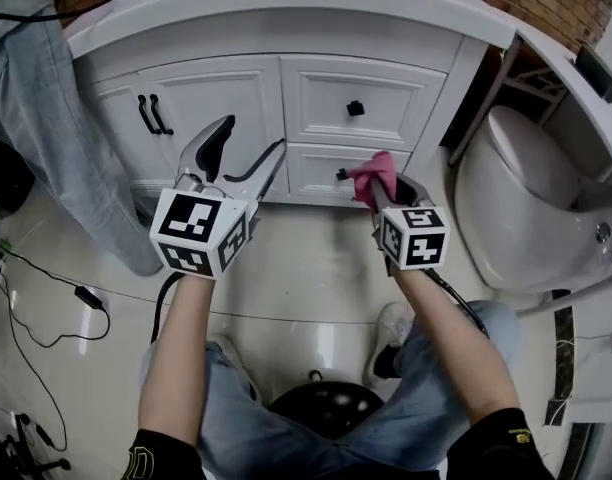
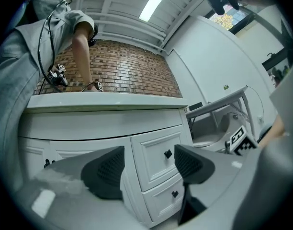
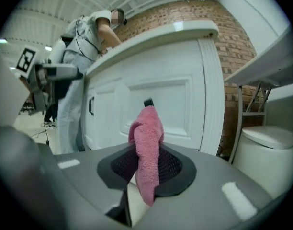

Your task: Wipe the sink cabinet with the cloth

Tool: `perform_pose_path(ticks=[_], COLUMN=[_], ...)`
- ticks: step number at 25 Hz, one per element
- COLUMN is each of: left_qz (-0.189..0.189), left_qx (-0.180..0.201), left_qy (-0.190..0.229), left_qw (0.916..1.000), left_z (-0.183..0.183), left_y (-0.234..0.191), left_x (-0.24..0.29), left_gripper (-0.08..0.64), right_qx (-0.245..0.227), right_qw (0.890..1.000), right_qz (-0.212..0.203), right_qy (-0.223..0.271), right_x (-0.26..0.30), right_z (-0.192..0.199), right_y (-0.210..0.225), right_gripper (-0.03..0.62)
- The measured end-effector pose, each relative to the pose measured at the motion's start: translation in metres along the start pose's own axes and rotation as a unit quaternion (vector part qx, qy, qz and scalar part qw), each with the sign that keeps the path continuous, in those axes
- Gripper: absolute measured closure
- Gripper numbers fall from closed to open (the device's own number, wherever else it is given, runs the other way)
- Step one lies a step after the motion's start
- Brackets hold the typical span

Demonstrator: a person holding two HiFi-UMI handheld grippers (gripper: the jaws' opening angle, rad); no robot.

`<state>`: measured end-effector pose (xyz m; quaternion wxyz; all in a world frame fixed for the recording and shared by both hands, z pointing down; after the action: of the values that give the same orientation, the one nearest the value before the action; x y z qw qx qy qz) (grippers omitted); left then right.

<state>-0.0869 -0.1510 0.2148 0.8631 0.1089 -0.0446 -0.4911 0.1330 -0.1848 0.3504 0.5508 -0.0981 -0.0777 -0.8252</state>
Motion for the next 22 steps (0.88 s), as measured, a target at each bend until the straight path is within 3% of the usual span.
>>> perform_pose_path(ticks=[4,9,15,22], left_qz=[-0.007,-0.032,-0.054,-0.073], left_qx=[-0.038,-0.071,-0.066,-0.061], left_qy=[-0.005,0.009,0.003,0.007], left_qw=[0.9993,0.9969,0.9964,0.9954], left_z=[-0.001,-0.008,0.000,-0.004], left_y=[0.019,0.038,0.055,0.049], left_x=[-0.013,-0.028,-0.028,-0.025], left_gripper=[0.235,0.236,0.237,0.239], right_qx=[0.007,-0.058,0.010,0.032], right_qw=[0.995,0.986,0.982,0.978], right_qz=[-0.025,-0.015,0.008,0.013], right_qy=[0.094,0.154,0.187,0.208], right_x=[-0.065,-0.112,-0.125,-0.129], right_z=[-0.058,-0.084,-0.099,-0.114], right_y=[-0.031,-0.048,-0.021,-0.013], right_gripper=[0.515,0.517,0.517,0.516])
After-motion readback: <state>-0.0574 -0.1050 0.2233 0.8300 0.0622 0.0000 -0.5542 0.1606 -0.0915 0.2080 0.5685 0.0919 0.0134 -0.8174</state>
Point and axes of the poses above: the fingertips, and each gripper's own axes: x forward along the fingers, y to its right, z out of its underside, the point moved 3 cm from there along -x, backward along the fingers, and after that the axes turned 2 degrees about x, right-handed, at the moved point
